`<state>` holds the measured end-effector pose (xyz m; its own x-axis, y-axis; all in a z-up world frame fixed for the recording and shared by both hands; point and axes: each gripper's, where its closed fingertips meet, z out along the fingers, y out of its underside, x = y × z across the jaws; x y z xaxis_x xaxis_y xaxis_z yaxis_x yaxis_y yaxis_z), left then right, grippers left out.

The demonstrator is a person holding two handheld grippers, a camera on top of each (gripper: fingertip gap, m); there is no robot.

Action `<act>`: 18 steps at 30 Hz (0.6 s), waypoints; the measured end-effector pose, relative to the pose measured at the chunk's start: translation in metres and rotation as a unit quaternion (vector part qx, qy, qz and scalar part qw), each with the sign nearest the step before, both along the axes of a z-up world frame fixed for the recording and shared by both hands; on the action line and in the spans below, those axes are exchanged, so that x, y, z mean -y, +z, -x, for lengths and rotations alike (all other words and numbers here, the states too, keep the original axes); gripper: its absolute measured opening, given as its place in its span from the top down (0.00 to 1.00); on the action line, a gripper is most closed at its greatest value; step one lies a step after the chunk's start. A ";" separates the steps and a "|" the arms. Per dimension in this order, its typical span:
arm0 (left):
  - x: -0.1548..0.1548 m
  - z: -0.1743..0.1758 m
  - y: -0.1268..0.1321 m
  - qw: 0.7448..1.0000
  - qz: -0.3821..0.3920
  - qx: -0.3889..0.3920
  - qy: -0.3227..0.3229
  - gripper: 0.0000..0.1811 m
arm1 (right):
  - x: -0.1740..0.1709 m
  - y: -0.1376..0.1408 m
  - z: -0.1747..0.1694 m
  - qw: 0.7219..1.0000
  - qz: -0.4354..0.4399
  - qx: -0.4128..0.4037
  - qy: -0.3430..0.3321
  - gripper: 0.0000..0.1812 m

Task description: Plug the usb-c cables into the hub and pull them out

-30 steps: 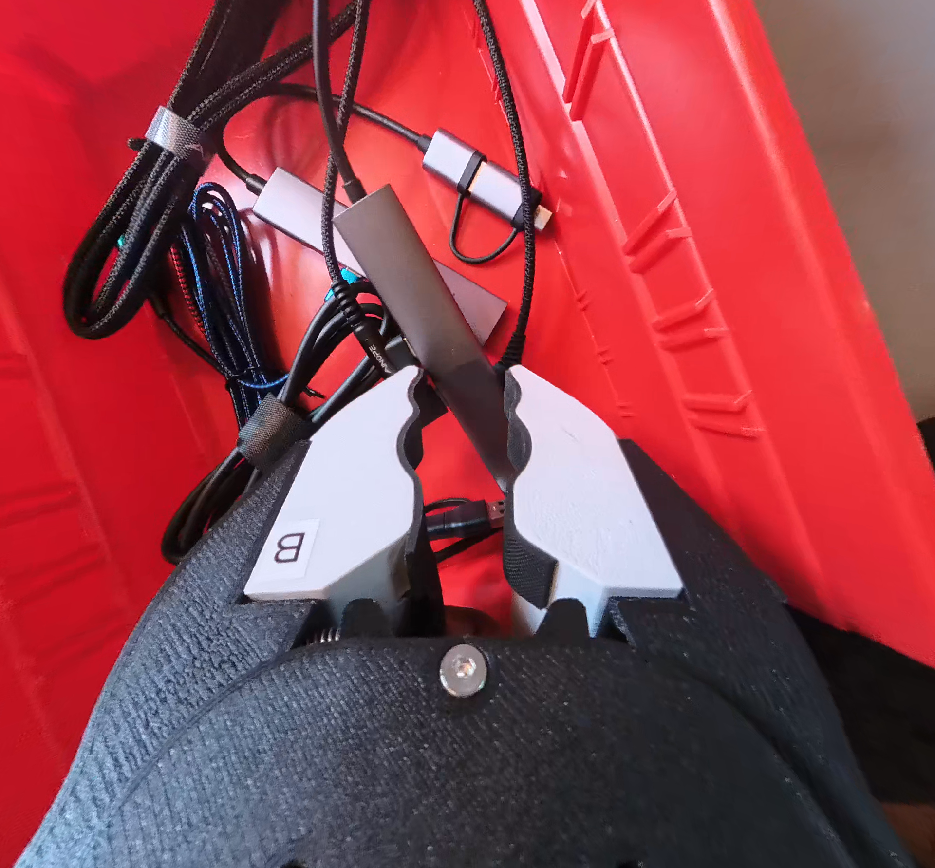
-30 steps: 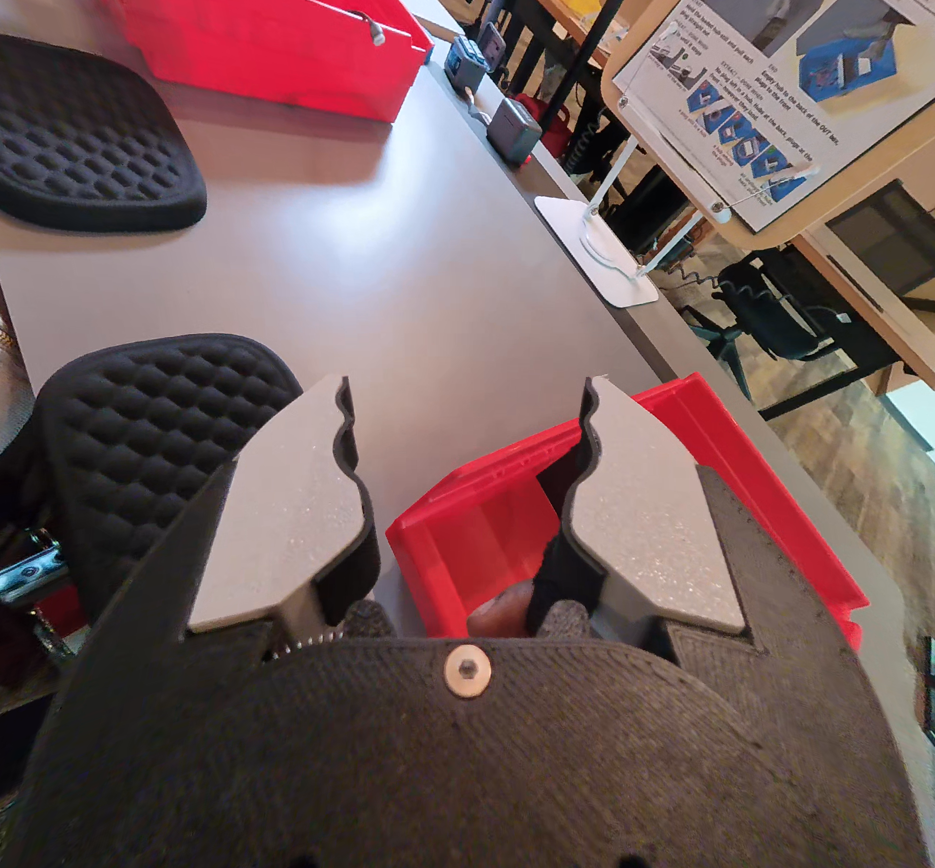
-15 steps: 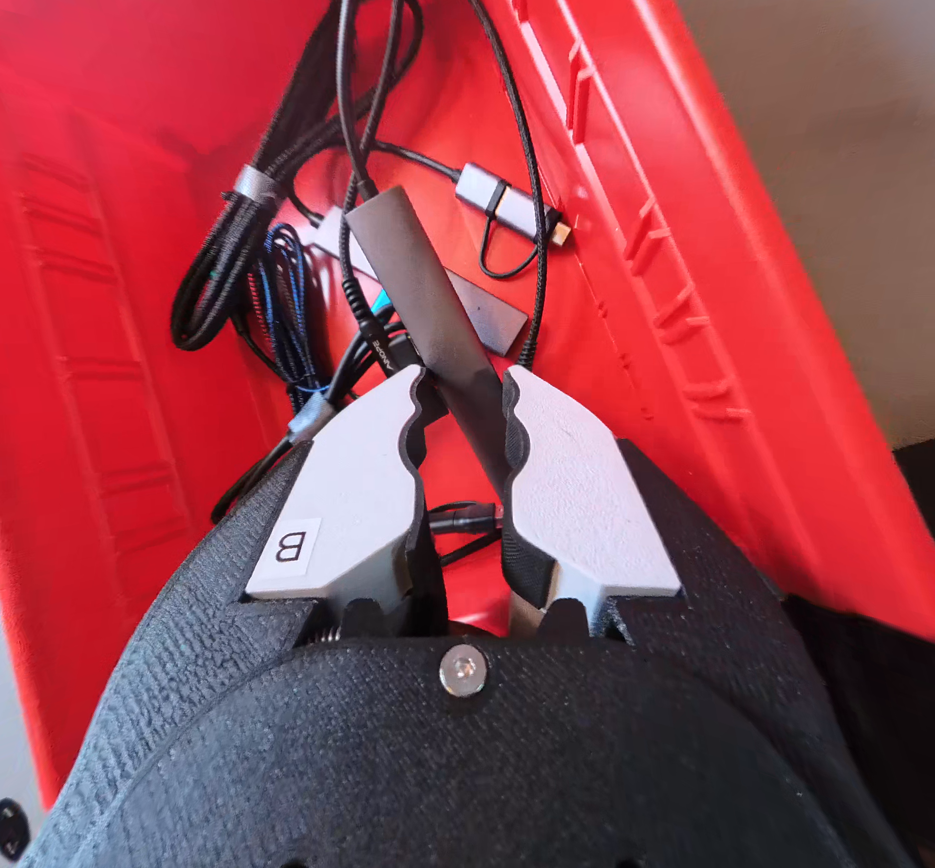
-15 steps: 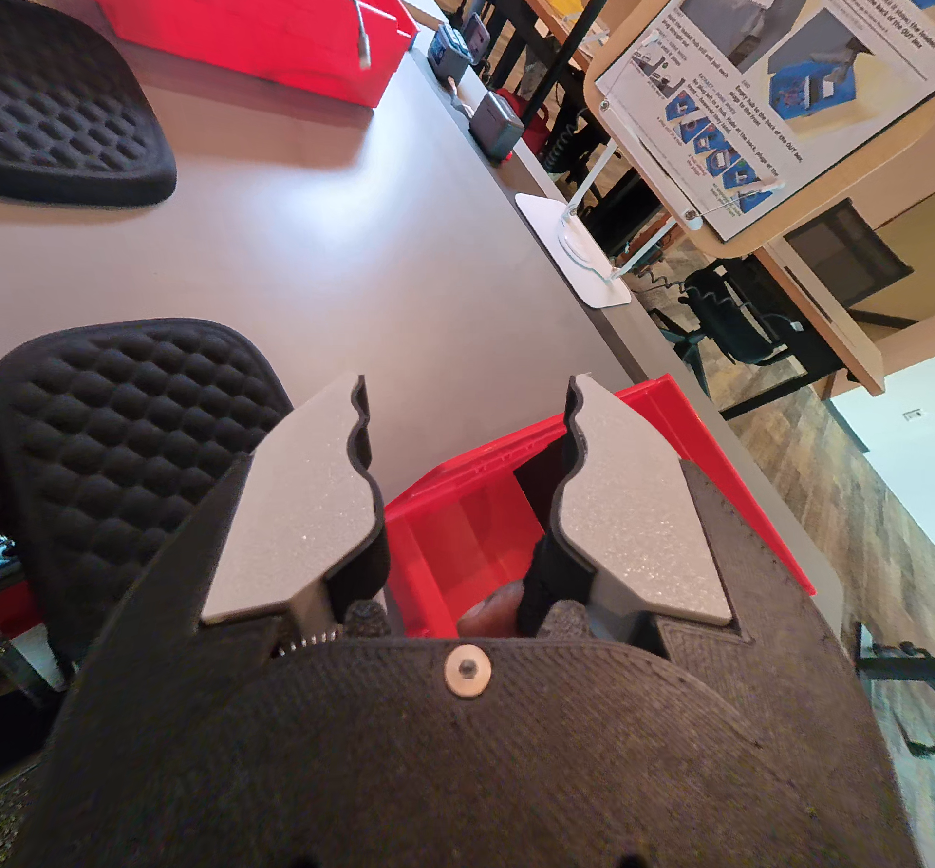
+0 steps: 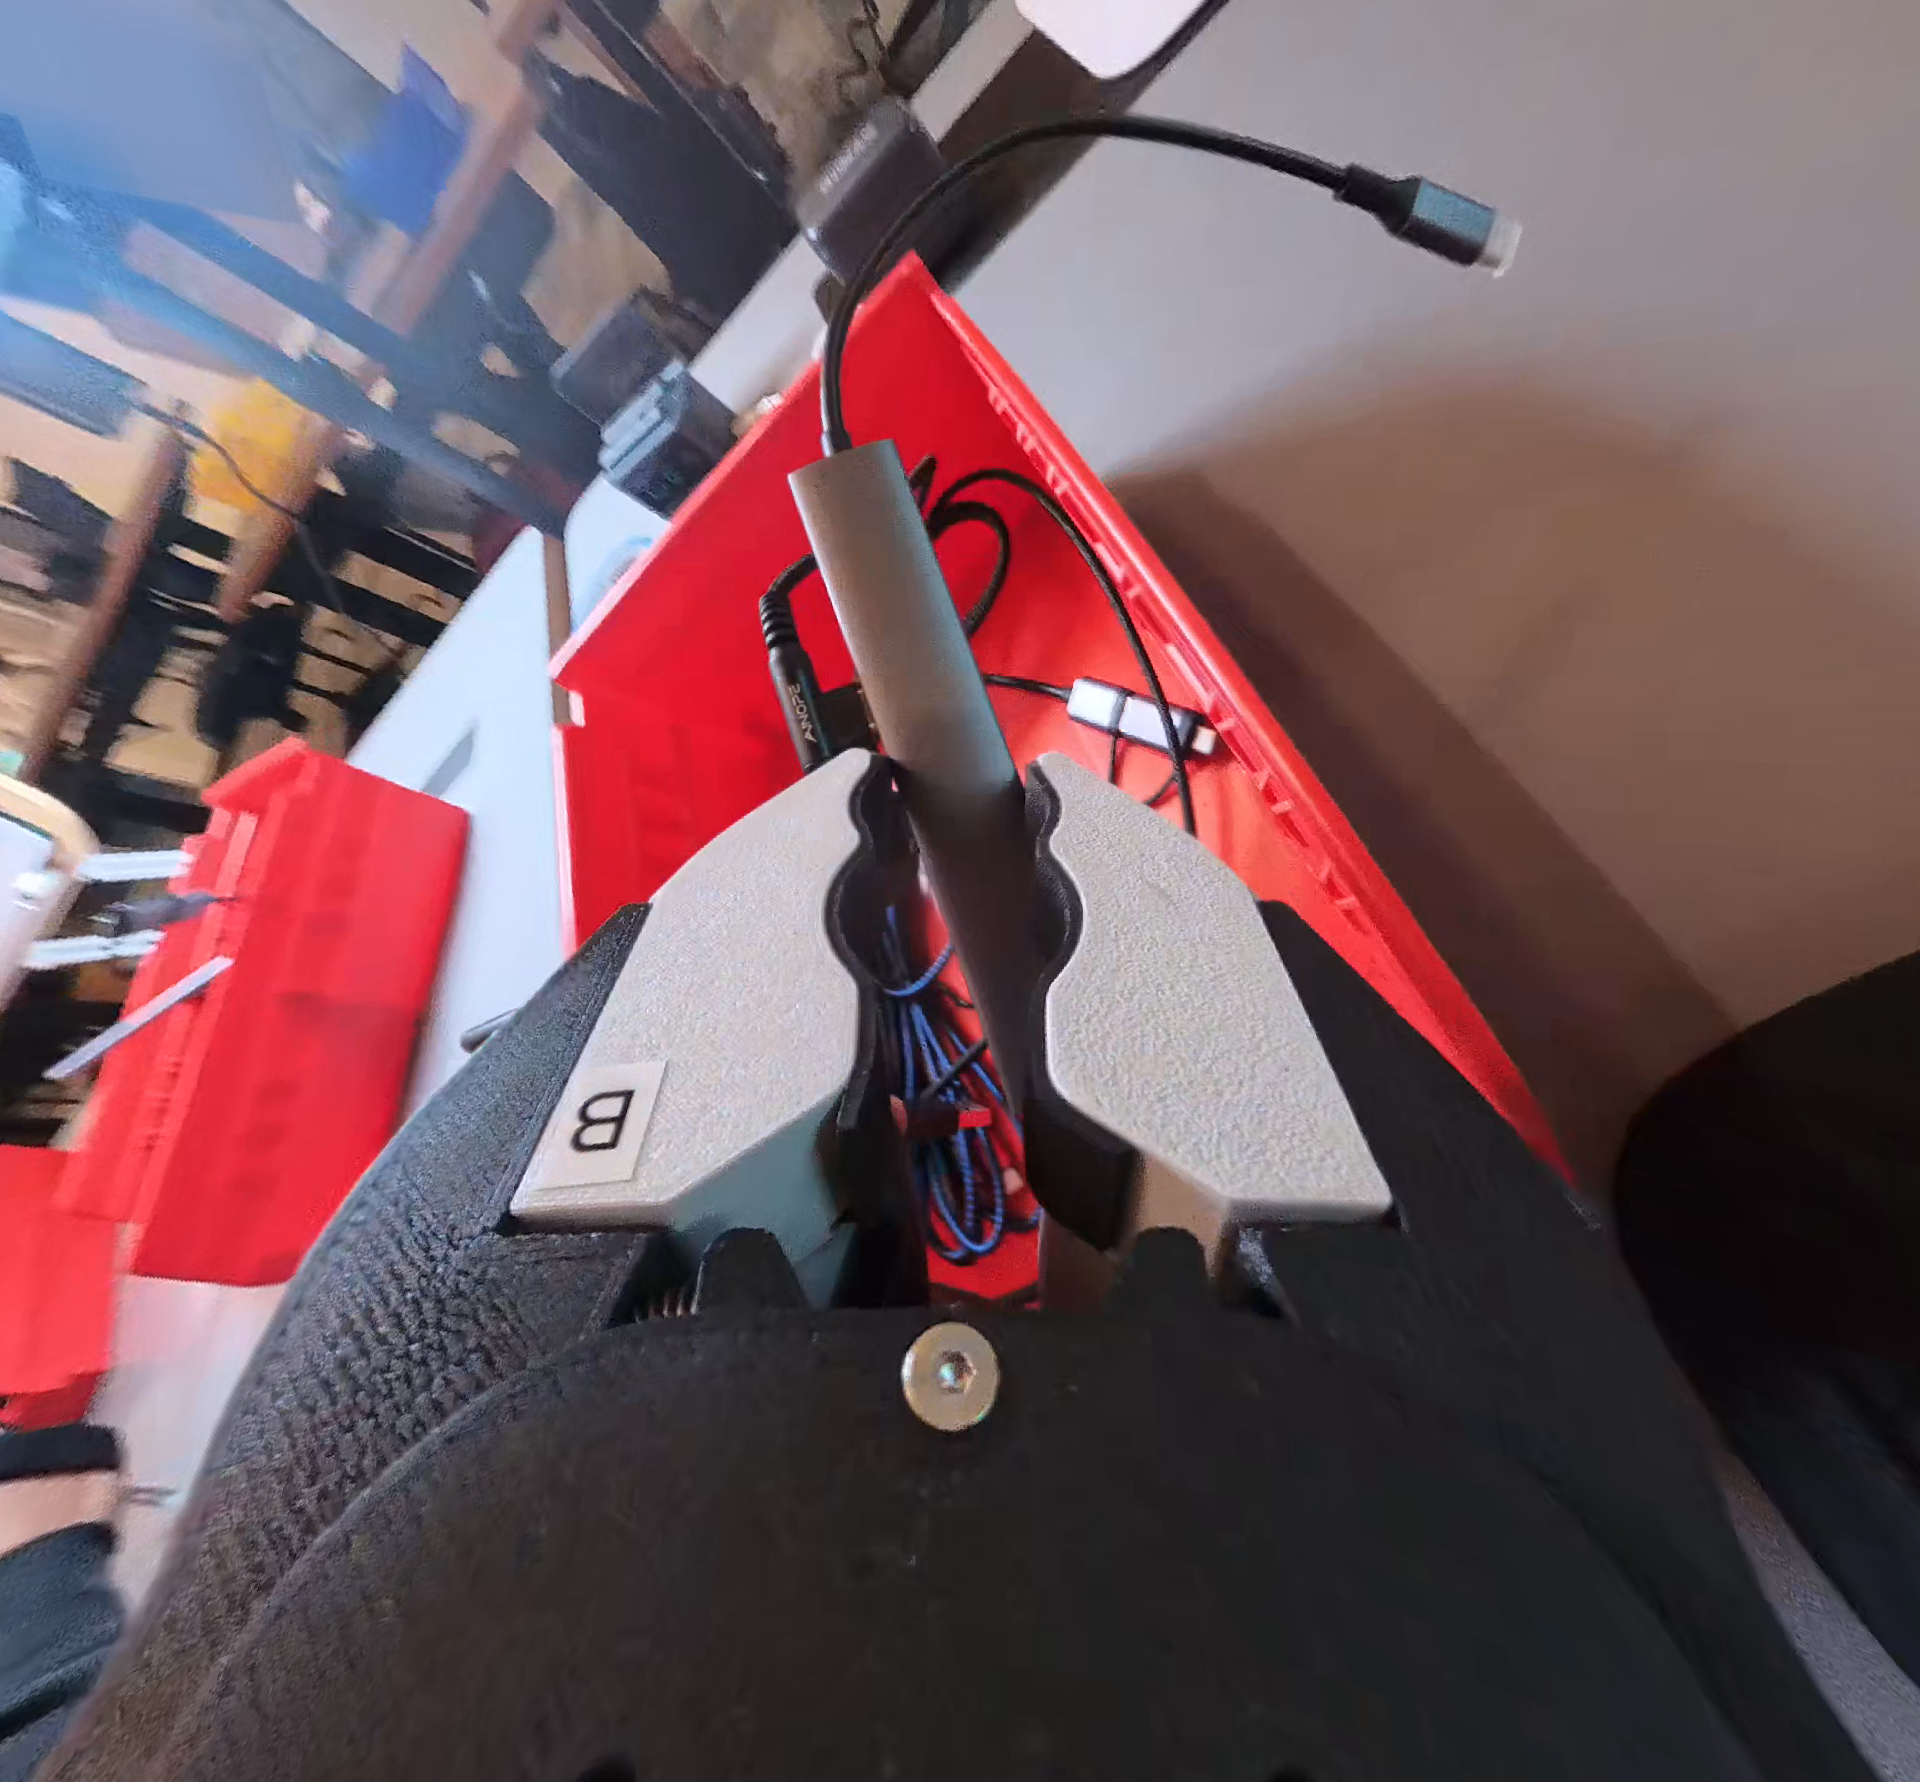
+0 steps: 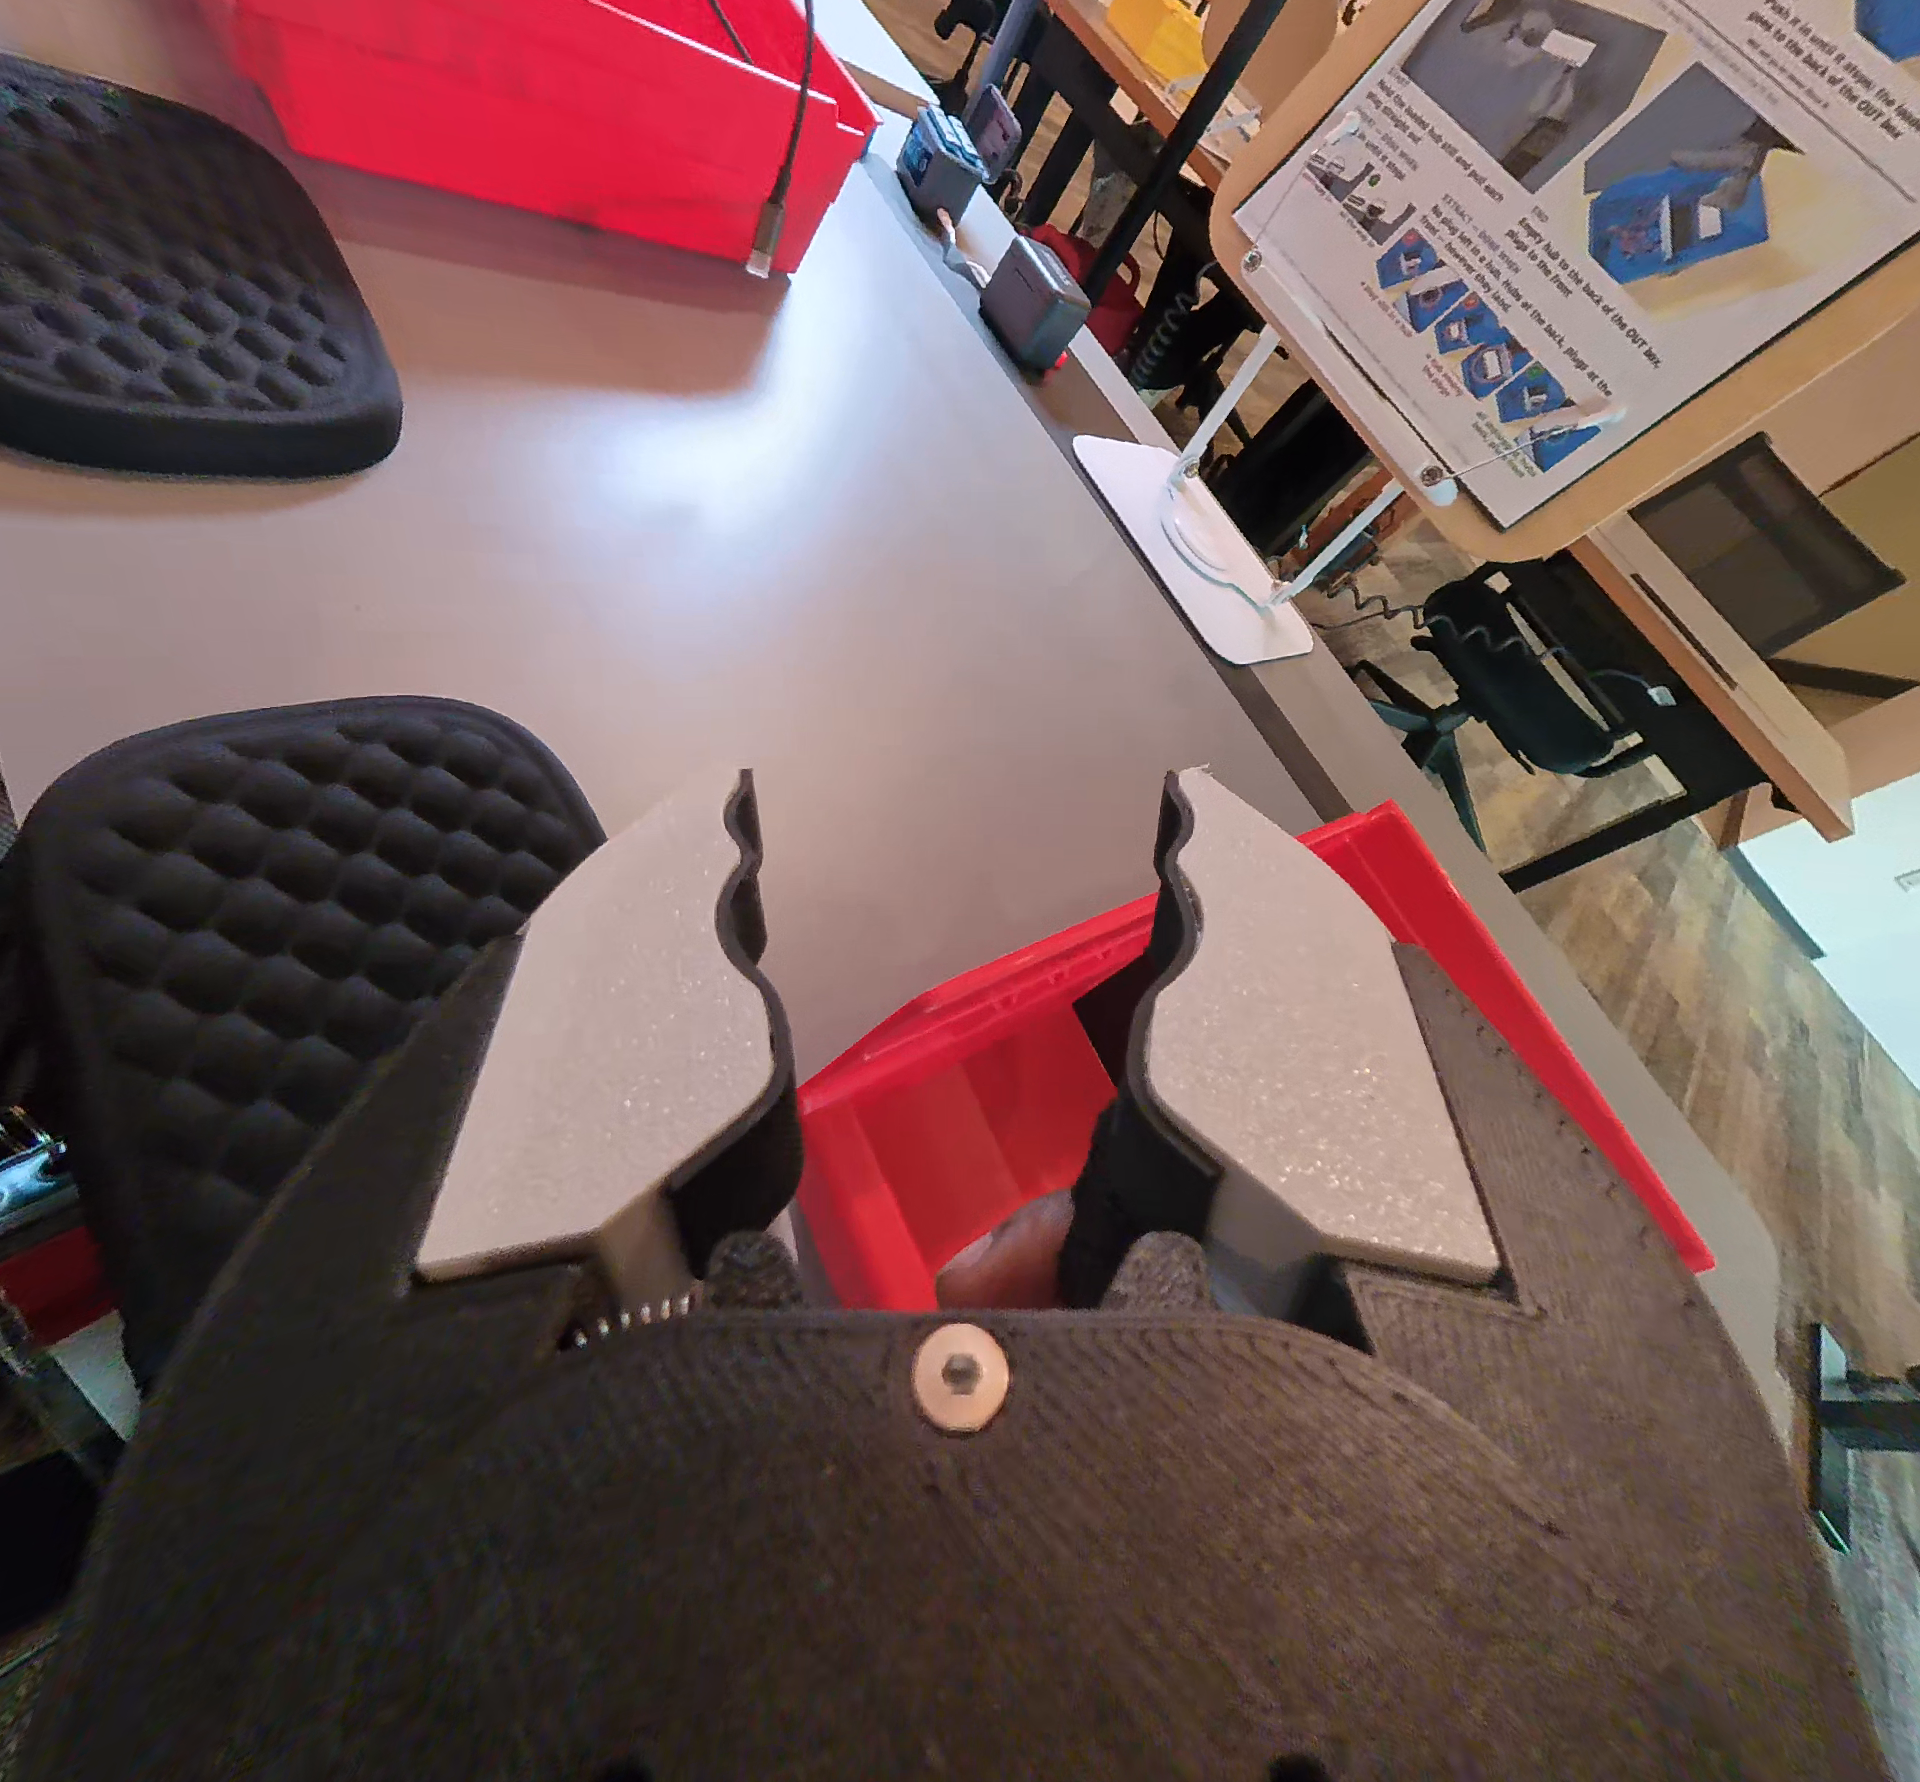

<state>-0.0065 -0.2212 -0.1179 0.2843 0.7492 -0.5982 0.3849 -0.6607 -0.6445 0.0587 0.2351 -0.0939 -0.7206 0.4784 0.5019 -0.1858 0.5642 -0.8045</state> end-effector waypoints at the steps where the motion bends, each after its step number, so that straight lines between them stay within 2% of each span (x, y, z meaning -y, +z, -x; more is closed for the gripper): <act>1: -0.002 0.001 0.006 1.000 0.014 -0.013 -0.002 0.87 | 0.000 0.001 0.000 1.000 0.001 -0.001 0.000 0.60; 4: -0.003 0.004 0.031 0.996 0.055 -0.064 -0.003 0.88 | -0.001 0.002 0.000 1.000 0.003 -0.002 0.000 0.60; 6: -0.008 0.005 0.057 0.989 0.073 -0.124 -0.014 1.00 | -0.002 0.001 0.000 1.000 0.002 -0.003 -0.001 0.60; 7: -0.007 0.005 0.070 0.985 0.086 -0.147 -0.012 1.00 | -0.001 0.001 0.000 1.000 0.002 -0.004 -0.001 0.60; 10: -0.003 0.008 0.083 0.984 0.101 -0.146 -0.008 1.00 | 0.001 0.001 0.000 1.000 0.004 -0.007 0.002 0.60; 12: 0.001 0.011 0.078 0.988 0.093 -0.124 -0.006 1.00 | 0.001 0.002 -0.001 1.000 0.004 -0.009 0.002 0.60; 14: 0.005 0.012 0.062 0.994 0.071 -0.078 -0.008 1.00 | -0.001 0.002 -0.001 1.000 0.002 -0.010 0.000 0.60; 15: 0.005 0.012 0.054 0.997 0.050 -0.059 -0.011 1.00 | -0.002 0.002 -0.001 1.000 0.001 -0.010 -0.001 0.60; 18: 0.001 0.012 0.026 0.998 -0.060 -0.005 -0.023 0.90 | -0.002 0.001 -0.001 1.000 0.004 -0.009 -0.001 0.60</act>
